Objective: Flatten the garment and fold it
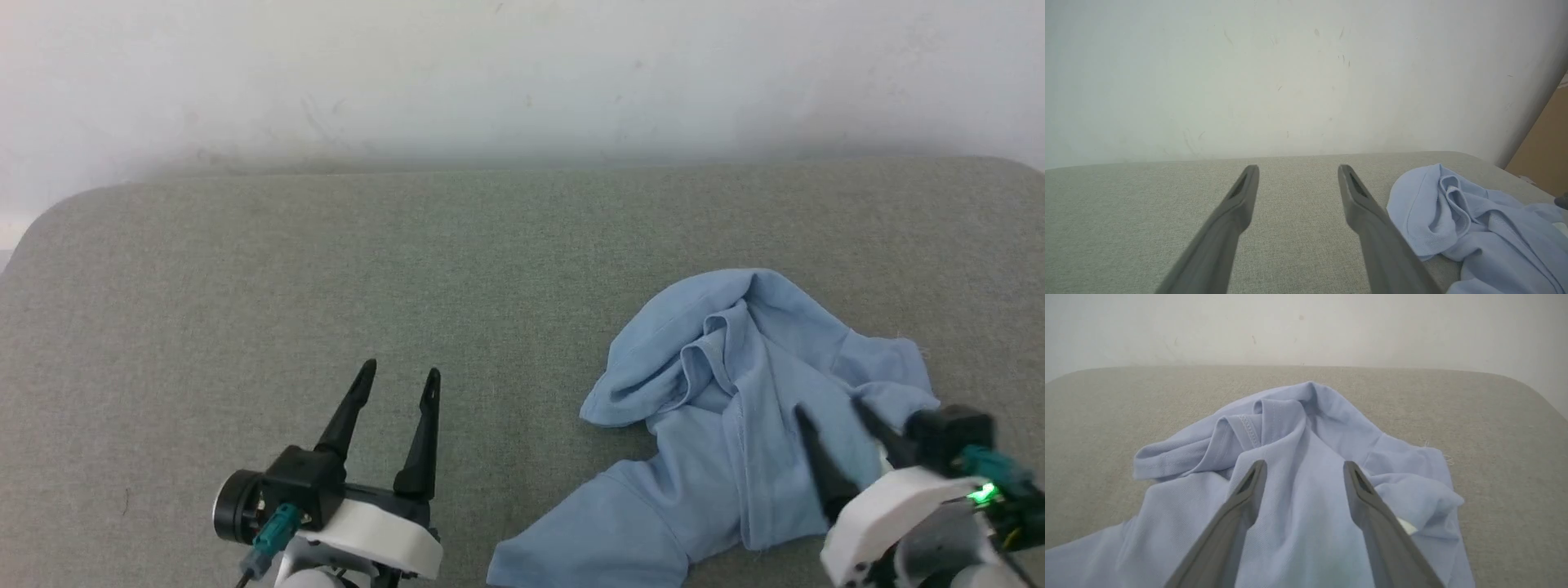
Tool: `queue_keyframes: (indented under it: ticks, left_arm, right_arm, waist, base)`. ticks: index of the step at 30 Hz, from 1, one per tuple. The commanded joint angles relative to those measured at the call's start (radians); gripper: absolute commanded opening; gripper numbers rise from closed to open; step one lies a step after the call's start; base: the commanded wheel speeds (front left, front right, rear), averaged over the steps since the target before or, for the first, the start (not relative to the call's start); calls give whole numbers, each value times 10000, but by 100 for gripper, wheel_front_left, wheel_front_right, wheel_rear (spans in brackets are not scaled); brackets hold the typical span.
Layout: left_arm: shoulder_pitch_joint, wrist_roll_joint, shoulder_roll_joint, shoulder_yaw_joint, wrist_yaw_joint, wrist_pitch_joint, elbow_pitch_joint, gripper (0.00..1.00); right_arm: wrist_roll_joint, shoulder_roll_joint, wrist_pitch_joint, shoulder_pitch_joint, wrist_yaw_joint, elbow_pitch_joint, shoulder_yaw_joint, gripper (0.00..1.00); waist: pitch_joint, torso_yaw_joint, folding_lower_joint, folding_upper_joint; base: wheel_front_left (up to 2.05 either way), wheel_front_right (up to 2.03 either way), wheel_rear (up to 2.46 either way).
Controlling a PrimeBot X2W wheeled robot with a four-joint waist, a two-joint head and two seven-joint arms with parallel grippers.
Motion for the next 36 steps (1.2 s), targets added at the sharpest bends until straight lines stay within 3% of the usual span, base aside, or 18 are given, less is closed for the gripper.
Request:
queue_keyframes:
  ticks: [1,2,10,14,15,16,17,24,29,36]
  left_arm:
    - [34,-31,-12,-51,-55,-47,22,100]
    - [34,-31,-12,-51,-55,-47,22,100]
    - [-117,-114,-13,-246,-63,-47,164,100]
    - [-288,-219,-13,-380,-4,-47,258,100]
    - [-325,-244,-14,-419,11,-47,280,100]
    - [-355,-272,-14,-450,30,-47,301,100]
    - [-376,-306,-14,-471,49,-47,320,100]
    - [-362,-311,-14,-527,56,-47,588,100]
    - [-344,-403,-14,-582,76,-47,631,100]
    - [-375,-568,-14,-725,147,-47,586,100]
  right_arm:
    - [177,-153,549,215,-9,-149,380,100]
    - [177,-153,549,215,-9,-149,380,100]
    - [960,-948,3510,115,-9,-329,1780,100]
    - [1147,-1122,4102,-299,-9,204,1982,100]
    - [1198,-1141,4170,-376,-9,388,2007,75]
    - [1256,-1131,4175,-455,-9,560,1993,9]
    - [1272,-1170,4171,-533,-9,697,2093,0]
    - [1868,-930,3270,-1379,-9,356,3000,0]
    - [1774,-772,3250,-2479,-9,220,3910,0]
    - [1046,79,2437,-4236,-9,1918,4268,0]
  waist:
    - [15,-2,1,0]
    - [15,-2,1,0]
    - [380,302,1,0]
    - [598,642,1,0]
    - [641,737,1,0]
    - [676,825,1,0]
    - [692,908,1,0]
    - [551,1318,1,0]
    - [406,1597,1,0]
    - [510,2158,1,0]
  base:
    - [0,0,0]
    - [0,0,0]
    - [0,0,0]
    - [0,0,0]
    - [0,0,0]
    - [0,0,0]
    - [0,0,0]
    - [0,0,0]
    - [0,0,0]
    - [0,0,0]
